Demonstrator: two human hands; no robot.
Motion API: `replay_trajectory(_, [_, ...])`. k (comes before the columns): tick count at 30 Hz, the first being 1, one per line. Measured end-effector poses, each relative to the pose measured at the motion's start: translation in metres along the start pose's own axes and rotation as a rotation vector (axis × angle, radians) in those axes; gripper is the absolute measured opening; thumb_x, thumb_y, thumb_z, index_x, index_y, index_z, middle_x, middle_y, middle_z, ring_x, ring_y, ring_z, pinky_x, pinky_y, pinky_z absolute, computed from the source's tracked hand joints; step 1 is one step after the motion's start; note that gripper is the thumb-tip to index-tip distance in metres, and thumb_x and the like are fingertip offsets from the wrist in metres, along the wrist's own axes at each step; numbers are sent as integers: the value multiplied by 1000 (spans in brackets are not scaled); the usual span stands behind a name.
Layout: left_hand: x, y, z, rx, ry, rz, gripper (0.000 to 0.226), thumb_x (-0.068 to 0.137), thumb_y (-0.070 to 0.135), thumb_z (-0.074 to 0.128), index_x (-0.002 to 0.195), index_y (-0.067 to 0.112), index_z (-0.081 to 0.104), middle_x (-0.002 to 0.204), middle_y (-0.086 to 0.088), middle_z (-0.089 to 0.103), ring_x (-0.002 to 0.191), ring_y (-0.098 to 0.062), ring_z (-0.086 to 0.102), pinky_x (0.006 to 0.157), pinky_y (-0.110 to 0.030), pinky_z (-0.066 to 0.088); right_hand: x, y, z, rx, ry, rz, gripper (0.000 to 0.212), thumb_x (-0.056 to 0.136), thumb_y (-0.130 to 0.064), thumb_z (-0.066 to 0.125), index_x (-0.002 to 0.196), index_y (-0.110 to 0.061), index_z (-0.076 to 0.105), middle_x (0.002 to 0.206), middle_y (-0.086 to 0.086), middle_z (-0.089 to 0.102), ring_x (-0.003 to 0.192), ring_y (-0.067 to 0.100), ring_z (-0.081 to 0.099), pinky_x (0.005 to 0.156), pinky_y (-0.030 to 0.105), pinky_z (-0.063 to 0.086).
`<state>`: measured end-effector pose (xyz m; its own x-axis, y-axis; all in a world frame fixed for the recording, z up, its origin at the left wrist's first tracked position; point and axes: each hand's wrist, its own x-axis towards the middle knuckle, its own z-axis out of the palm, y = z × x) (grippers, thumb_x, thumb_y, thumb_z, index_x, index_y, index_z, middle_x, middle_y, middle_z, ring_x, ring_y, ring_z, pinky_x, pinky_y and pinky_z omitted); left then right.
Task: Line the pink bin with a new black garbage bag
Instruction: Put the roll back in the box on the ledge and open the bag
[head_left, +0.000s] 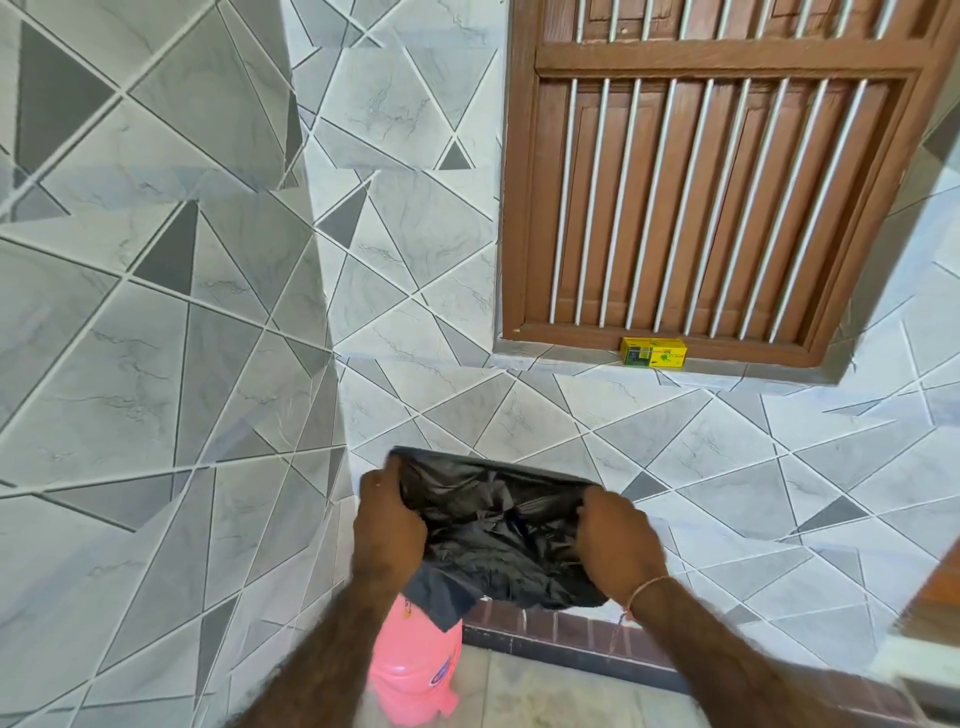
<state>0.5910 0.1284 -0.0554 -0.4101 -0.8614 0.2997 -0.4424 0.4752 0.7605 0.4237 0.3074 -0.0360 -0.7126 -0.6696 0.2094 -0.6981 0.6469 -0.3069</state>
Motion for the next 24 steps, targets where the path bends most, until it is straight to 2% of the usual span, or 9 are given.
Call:
replay_trajectory(3, [0,-17,-6,412,-359,317,45,82,0,51,118,25,61,111,-6,60,102,-27,62,91,-41,51,5,33,-8,-77,-27,95,37,89,-13,38,126,-15,43,115,17,63,106,39,63,86,40,49])
replay_trajectory(5, [3,-18,-12,491,-452,288,37,86,6,51,116,23,65,113,-6,65,106,-26,62,95,-37,49,5,47,-7,-168,-83,72,41,91,-19,36,132,-20,38,117,15,61,107,38,62,88,40,49])
replay_trajectory(9, [6,1,-7,43,-139,-100,38,84,-3,47,113,10,68,115,-13,70,104,-31,64,100,-40,49,1,44,6,-284,-72,-20,28,95,-26,37,118,-18,52,112,10,63,101,34,65,83,39,51])
replay_trajectory(11, [8,12,-2,-137,-21,-187,28,87,4,54,109,10,69,111,-11,71,99,-28,64,98,-39,49,1,40,8,-343,-59,-23,30,96,-26,36,111,-17,61,111,9,63,100,33,67,82,39,52])
replay_trajectory(13, [5,16,-1,-148,-67,-81,37,84,12,68,119,17,62,116,-3,64,103,-22,60,100,-37,47,2,39,6,-387,-62,-2,30,94,-23,39,110,-16,64,112,8,63,102,32,67,82,38,52])
replay_trajectory(15, [1,14,-4,20,-213,192,55,81,9,69,129,29,53,121,2,56,106,-18,57,98,-33,47,6,47,2,-393,-52,68,29,92,-22,43,112,-17,64,114,8,64,104,31,66,83,36,52])
replay_trajectory(18, [-7,7,-11,519,-381,608,34,81,14,63,105,37,59,109,8,59,90,-23,67,81,-35,57,7,68,-6,-405,-56,182,33,91,-18,41,116,-17,62,118,8,65,109,29,65,85,35,51])
replay_trajectory(21, [-8,7,-19,752,-355,460,16,78,22,64,95,23,67,98,1,67,88,-27,70,78,-37,57,5,83,-8,-433,-86,203,36,92,-15,39,121,-16,60,121,8,62,112,28,64,88,35,51])
replay_trajectory(24, [-5,5,-15,720,-127,187,17,89,24,54,97,16,67,99,-4,71,91,-28,70,81,-36,56,2,75,-5,-446,-86,149,33,93,-15,39,118,-14,60,116,10,60,108,31,65,84,37,51])
